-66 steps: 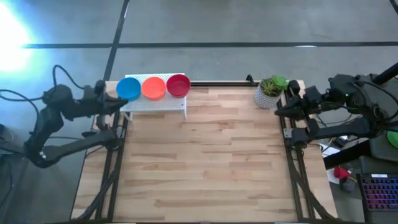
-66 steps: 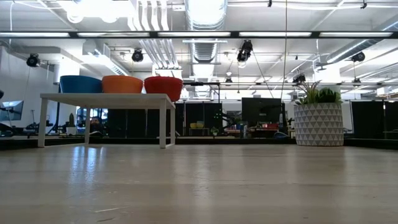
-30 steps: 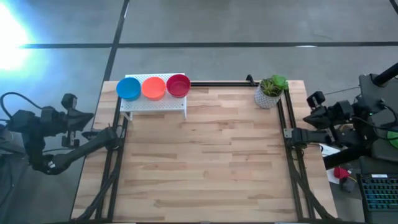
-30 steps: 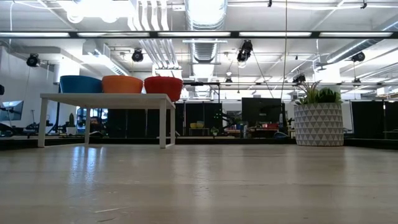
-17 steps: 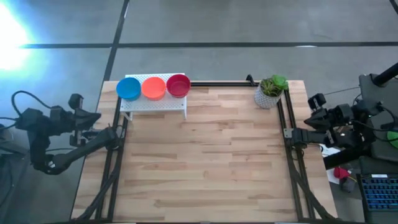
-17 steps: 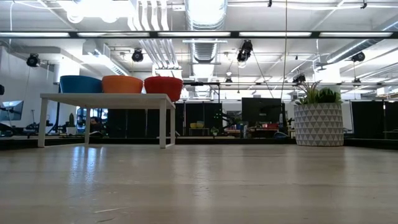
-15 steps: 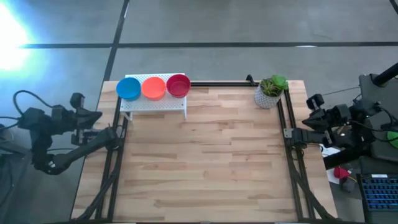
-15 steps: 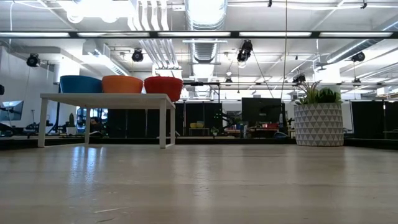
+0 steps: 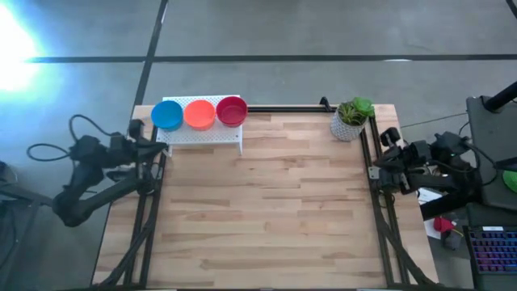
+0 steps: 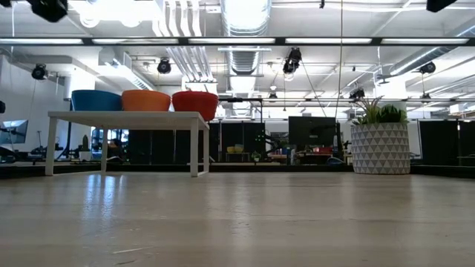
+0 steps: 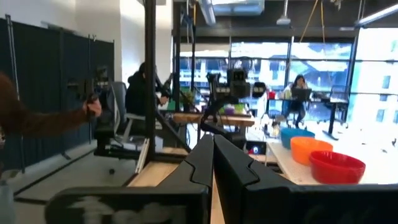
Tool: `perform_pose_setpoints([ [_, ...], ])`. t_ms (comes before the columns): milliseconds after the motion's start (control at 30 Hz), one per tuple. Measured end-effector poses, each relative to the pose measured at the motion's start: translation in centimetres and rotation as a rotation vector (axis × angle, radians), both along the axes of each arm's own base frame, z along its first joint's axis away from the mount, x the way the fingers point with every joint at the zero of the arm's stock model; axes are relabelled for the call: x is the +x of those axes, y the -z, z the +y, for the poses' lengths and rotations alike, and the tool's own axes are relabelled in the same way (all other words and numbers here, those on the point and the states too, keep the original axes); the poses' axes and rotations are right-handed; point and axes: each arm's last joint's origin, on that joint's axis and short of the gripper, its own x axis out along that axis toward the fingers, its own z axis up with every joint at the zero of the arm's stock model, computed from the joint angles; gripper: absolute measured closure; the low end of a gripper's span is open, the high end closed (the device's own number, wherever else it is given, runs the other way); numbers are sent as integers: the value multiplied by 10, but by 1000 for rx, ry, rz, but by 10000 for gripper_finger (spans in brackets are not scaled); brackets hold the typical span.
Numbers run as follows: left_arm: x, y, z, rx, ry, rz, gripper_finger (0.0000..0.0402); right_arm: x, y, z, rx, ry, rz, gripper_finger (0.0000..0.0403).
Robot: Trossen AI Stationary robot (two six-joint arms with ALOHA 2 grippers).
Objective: Pick & Place Mini bowls
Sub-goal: Return to Home Position
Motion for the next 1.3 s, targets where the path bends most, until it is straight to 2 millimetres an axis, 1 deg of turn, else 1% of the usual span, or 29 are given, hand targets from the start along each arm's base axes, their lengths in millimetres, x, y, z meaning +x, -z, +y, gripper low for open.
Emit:
perform_pose_setpoints([
  [133, 16, 21, 10, 16, 4, -1, 401, 14, 13, -1, -16, 3, -21, 394],
  [300, 35, 53, 21, 12, 7, -4, 401, 30, 34, -2, -7, 2, 11, 394],
  [467, 47, 81, 28, -1, 28, -30, 401, 41, 48, -3, -4, 1, -13, 394],
  [600, 53, 98, 31, -39, 50, -55, 401, 50, 63, -4, -3, 1, 6, 394],
  [800, 56, 113, 31, -74, 117, -45, 401, 60, 83, -5, -4, 1, -13, 394],
  [867, 57, 114, 31, -86, 131, -34, 402, 63, 89, -5, -4, 1, -10, 394],
  [1133, 59, 125, 30, -133, 231, 80, 402, 71, 111, -6, 3, 1, 31, 394],
  [1300, 60, 133, 29, -182, 272, 159, 402, 75, 127, -6, -5, 2, 18, 394],
])
